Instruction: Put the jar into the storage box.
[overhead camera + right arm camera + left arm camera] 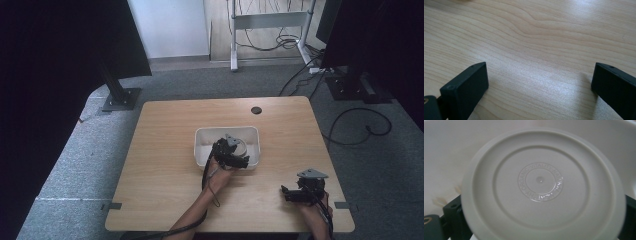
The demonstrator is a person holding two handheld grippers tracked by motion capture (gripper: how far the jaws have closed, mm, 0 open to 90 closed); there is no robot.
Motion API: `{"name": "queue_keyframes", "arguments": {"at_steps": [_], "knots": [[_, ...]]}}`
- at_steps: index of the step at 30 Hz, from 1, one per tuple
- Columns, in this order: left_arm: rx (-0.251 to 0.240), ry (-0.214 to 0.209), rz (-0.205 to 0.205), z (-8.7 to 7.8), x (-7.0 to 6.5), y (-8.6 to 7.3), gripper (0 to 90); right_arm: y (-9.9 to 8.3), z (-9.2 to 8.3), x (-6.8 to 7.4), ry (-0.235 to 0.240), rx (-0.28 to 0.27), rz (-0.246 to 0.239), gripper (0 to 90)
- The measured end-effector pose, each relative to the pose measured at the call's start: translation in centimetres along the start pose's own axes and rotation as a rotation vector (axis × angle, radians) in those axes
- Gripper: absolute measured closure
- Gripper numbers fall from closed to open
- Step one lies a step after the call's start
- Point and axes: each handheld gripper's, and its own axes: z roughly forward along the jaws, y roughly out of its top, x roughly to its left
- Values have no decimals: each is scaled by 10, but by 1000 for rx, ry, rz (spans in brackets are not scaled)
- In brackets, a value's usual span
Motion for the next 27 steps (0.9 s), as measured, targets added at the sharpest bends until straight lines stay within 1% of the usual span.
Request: {"name": "queue_keyframes", "arguments": {"at_steps": [9, 13, 17, 27], "knots": [[-30, -1, 19, -13, 1, 2, 34, 0, 0, 0, 0, 0, 1, 6], [-41, -3, 35, -18, 0, 4, 35, 0, 0, 0, 0, 0, 0, 6], [-39, -5, 45, -22, 0, 4, 35, 0, 0, 0, 0, 0, 0, 6], [-55, -16, 69, -33, 1, 6, 36, 0, 0, 0, 0, 0, 0, 6]]}}
